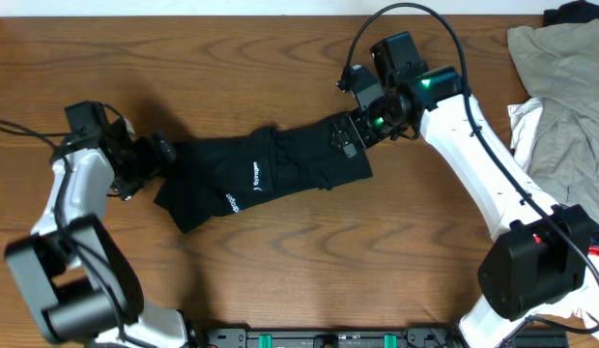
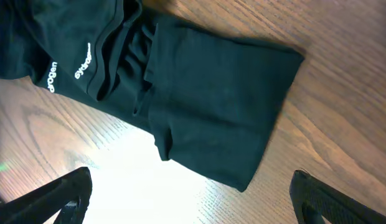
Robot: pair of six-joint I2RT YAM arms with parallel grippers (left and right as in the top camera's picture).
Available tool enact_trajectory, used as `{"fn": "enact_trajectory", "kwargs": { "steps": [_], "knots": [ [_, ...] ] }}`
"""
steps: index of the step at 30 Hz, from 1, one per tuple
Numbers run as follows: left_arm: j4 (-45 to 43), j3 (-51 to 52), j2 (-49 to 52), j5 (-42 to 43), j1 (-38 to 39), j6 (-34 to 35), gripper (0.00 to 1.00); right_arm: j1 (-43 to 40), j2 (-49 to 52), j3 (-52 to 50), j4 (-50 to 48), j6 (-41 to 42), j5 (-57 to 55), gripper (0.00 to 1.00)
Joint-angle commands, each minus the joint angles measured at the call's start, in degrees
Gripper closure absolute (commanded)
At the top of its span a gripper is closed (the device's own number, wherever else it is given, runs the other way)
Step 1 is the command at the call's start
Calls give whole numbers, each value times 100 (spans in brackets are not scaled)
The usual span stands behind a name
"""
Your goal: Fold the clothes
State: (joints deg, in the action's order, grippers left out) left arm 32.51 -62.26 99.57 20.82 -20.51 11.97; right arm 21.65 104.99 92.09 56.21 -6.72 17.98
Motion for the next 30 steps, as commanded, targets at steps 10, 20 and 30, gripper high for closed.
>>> {"fn": "enact_trajectory", "kwargs": {
  "steps": [10,20,30],
  "knots": [
    [-131,55,1117,1272,22,-107,22,-31,13,-37,44,-68,-20,1],
    [-229,50,1045,1585,17,-105,94,-35,13,-37,50,-68,-22,1],
    [791,-378,46,-177,-190,-151,94,-595,13,-37,-4,732,-592,1]
  ]
}}
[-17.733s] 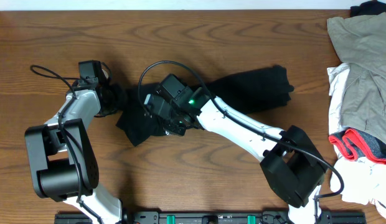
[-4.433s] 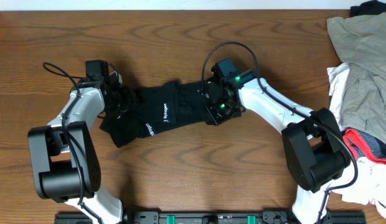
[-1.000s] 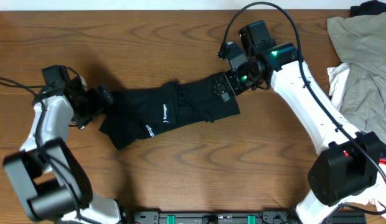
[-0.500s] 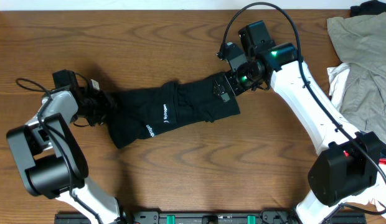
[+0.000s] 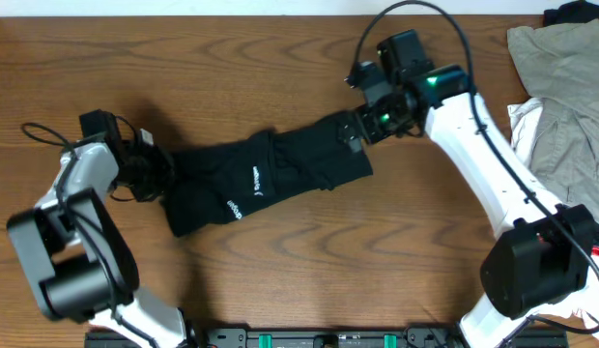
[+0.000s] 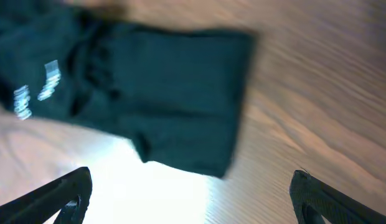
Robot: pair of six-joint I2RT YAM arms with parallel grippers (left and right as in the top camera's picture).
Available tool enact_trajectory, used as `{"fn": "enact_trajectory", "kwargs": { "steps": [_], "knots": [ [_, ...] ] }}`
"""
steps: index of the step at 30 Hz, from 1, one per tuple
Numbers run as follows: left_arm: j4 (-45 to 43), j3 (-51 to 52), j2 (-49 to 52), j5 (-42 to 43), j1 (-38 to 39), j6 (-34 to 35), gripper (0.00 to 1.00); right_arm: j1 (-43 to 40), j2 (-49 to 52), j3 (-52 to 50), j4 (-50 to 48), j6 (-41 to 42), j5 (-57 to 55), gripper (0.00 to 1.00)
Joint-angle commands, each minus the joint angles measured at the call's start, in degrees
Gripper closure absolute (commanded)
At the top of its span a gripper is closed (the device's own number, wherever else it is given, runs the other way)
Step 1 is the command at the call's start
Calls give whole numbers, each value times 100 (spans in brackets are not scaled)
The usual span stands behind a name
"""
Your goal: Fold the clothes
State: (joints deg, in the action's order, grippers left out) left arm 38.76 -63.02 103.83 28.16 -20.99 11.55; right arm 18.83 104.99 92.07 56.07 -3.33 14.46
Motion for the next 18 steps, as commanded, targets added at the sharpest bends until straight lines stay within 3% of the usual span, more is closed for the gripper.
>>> {"fn": "enact_trajectory", "kwargs": {
  "steps": [1,10,18],
  "knots": [
    [306,-385,-468,-1008,-197,-142,94,-400,13,-35,20,393,-197,1],
    [870,-1156,-579,-1003,-468,-168,94,-778,13,-35,339,389,-179,1],
    [1196,-1781,-579,-981,306,-166,94,-789,13,-35,400,396,-188,1]
  ]
}}
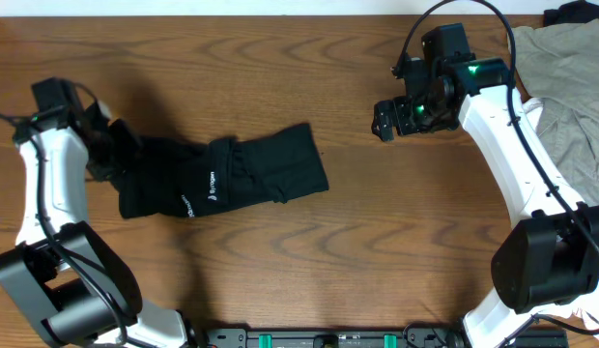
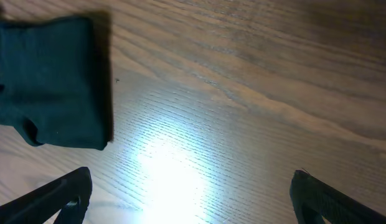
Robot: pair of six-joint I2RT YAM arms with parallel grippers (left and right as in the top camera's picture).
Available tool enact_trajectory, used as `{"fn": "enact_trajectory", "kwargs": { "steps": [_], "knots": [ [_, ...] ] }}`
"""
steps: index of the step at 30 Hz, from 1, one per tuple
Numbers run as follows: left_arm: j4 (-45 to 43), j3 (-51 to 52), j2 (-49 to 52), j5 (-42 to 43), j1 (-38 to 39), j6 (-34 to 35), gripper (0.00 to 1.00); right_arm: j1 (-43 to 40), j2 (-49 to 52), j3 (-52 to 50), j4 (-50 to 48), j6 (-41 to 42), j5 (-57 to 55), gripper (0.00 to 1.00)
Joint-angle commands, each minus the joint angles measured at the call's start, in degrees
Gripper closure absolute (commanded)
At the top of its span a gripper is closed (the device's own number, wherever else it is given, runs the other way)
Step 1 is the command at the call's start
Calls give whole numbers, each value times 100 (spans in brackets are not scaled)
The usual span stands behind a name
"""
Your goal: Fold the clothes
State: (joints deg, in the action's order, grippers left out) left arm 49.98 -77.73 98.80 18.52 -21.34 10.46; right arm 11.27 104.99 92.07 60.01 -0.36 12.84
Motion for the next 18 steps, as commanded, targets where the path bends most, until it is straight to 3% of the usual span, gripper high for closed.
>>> {"fn": "enact_trajectory", "kwargs": {
  "steps": [1,9,18],
  "knots": [
    [87,-369,-76,-15,492,-57,94,-39,13,-35,7,116,-66,1],
    [-63,-498,-76,-61,1790,28,94,-284,13,-35,-68,267,-621,1],
    [-396,-496,-74,-898,3036,511,94,-498,13,-35,-15,245,-616,1]
  ]
}}
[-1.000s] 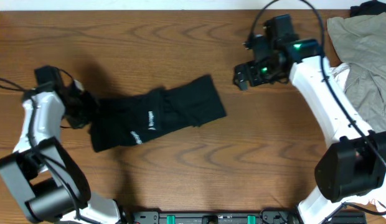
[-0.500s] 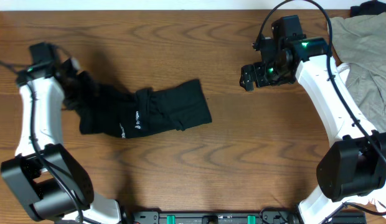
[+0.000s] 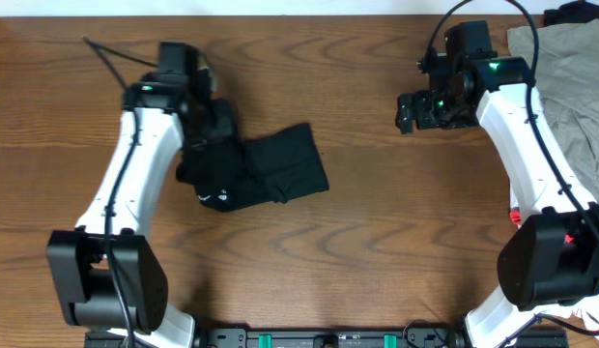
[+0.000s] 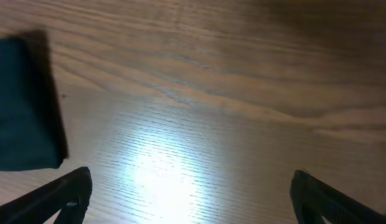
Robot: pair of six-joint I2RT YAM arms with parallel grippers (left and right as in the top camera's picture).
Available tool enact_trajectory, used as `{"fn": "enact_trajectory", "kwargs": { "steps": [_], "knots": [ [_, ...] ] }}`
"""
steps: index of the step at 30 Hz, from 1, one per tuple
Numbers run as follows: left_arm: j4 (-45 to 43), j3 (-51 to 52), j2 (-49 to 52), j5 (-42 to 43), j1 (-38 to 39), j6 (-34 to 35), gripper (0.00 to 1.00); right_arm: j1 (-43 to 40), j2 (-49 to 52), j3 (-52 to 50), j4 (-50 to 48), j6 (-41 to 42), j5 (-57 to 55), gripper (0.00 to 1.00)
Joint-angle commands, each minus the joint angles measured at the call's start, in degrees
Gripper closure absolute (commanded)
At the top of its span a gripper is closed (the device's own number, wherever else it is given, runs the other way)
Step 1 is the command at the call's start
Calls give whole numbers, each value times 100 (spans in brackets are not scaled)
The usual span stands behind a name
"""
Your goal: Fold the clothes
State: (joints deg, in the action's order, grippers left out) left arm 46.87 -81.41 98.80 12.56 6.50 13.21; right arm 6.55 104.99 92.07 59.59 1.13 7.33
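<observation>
A black garment (image 3: pixel 266 174) with small white lettering lies bunched and shortened left of the table's middle. My left gripper (image 3: pixel 209 129) sits on its upper left part and appears shut on the cloth there, with the fingers mostly hidden by the dark fabric. Off to the right, my right gripper (image 3: pixel 409 112) hangs open over bare wood, well clear of the garment. In the right wrist view its fingertips (image 4: pixel 63 194) stand far apart around the gripper's middle (image 4: pixel 190 199), and only the garment's right edge (image 4: pixel 22 106) shows at the left.
A heap of khaki clothes (image 3: pixel 562 68) lies at the table's right edge, with a white cloth (image 3: pixel 525 121) below it and a dark item (image 3: pixel 573 12) in the far corner. Bare wooden table (image 3: pixel 377 242) lies between the garment and the heap.
My left gripper has moved from the far left to over the garment's upper left, bringing that end with it. The garment is now shorter. My right gripper has moved slightly right and is still open.
At first the garment lay stretched across the middle, my left gripper at its left end and my right gripper open over its right end. Later the garment lay further left and my right gripper was clear of it. Now the left end is brought rightward.
</observation>
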Motion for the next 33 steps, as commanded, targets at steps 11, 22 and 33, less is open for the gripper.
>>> {"fn": "enact_trajectory", "kwargs": {
  "steps": [11,22,33],
  "knots": [
    [-667,-129,46,-321,1032,839,94,-15,13,-35,114,96,44,1],
    [-1248,-129,485,-282,1683,1263,85,22,13,-35,151,94,42,1],
    [-1373,-129,546,1040,2481,1198,77,15,13,-35,52,-52,37,1]
  ]
}}
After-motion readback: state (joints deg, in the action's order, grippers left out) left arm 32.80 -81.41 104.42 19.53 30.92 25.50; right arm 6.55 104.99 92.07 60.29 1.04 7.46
